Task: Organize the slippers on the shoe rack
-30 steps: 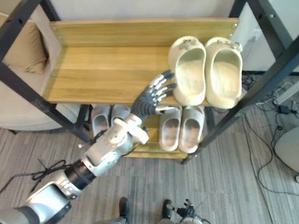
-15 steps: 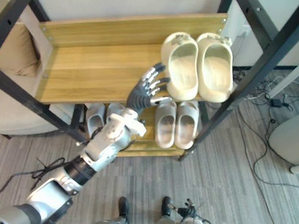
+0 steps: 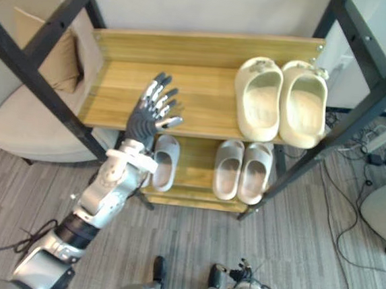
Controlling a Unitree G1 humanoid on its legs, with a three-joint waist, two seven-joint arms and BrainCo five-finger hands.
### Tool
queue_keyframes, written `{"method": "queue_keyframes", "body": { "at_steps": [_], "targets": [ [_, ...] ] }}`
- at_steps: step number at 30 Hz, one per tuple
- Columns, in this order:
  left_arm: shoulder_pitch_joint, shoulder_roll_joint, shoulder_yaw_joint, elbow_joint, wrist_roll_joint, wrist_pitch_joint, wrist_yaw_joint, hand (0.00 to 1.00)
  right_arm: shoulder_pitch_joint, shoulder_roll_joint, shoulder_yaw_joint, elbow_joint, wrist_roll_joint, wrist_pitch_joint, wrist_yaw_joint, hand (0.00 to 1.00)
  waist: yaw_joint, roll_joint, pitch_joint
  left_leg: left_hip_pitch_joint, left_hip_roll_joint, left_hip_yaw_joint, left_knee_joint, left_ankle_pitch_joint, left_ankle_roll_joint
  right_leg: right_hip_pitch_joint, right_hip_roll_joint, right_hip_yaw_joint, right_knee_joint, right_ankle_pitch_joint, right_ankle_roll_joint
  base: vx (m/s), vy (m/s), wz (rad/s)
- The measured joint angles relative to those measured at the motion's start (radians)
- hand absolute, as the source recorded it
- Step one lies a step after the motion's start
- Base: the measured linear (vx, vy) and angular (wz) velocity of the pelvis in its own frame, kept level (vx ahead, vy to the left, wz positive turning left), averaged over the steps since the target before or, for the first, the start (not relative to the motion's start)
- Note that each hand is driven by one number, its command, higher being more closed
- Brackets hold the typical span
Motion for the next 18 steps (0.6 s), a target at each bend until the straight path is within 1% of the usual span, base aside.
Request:
{"method": "queue_keyframes", "body": {
  "at_steps": [2,6,9,13,16,18],
  "targets": [
    [0.041,0.004,-0.014,-0.045,-0.022,-0.001,-0.02,0.0,0.001,-0.001,0.006,0.005,0.0,0.001,0.0,0.0,0.001,0.0,0.0,0.002,-0.002,-0.001,0.0,0.0,0.001,0.003,0.001,-0.005,0.0,-0.001,0.001,0.0,0.004,0.02],
    [0.15,0.02,-0.083,-0.099,-0.064,0.002,-0.078,0.0,0.005,-0.004,0.029,0.018,-0.001,0.001,0.003,0.0,0.003,-0.007,-0.011,0.006,-0.002,-0.011,0.0,0.001,0.002,0.011,0.002,-0.014,0.0,-0.004,-0.001,0.0,0.009,0.06],
    [0.24,0.037,-0.119,-0.126,-0.071,0.017,-0.129,0.0,0.016,-0.005,0.032,0.018,-0.002,0.001,0.003,0.0,0.011,-0.015,-0.017,0.016,-0.002,-0.016,0.0,0.001,0.001,0.024,0.003,-0.021,0.0,-0.01,-0.001,0.0,0.005,0.06],
    [0.351,0.039,-0.124,-0.127,-0.09,0.033,-0.185,0.0,0.023,-0.01,0.048,0.02,-0.003,0.0,0.005,0.0,0.019,-0.015,-0.026,0.017,-0.003,-0.042,0.0,0.0,0.0,0.037,0.003,-0.046,0.0,-0.022,0.001,0.0,0.004,0.16],
    [0.474,0.046,-0.122,-0.124,-0.091,0.058,-0.216,0.0,0.038,-0.013,0.059,0.021,-0.004,0.0,0.01,0.0,0.038,-0.016,-0.047,0.02,-0.004,-0.056,0.0,-0.003,-0.003,0.049,0.004,-0.059,0.0,-0.031,0.0,0.02,0.002,0.17],
    [0.552,0.055,-0.112,-0.102,-0.088,0.062,-0.236,0.0,0.041,-0.013,0.059,0.027,-0.006,0.001,0.011,0.0,0.045,-0.018,-0.059,0.02,-0.003,-0.059,0.0,-0.005,-0.006,0.05,0.006,-0.065,0.0,-0.035,0.001,0.04,-0.006,0.11]
  ]
}}
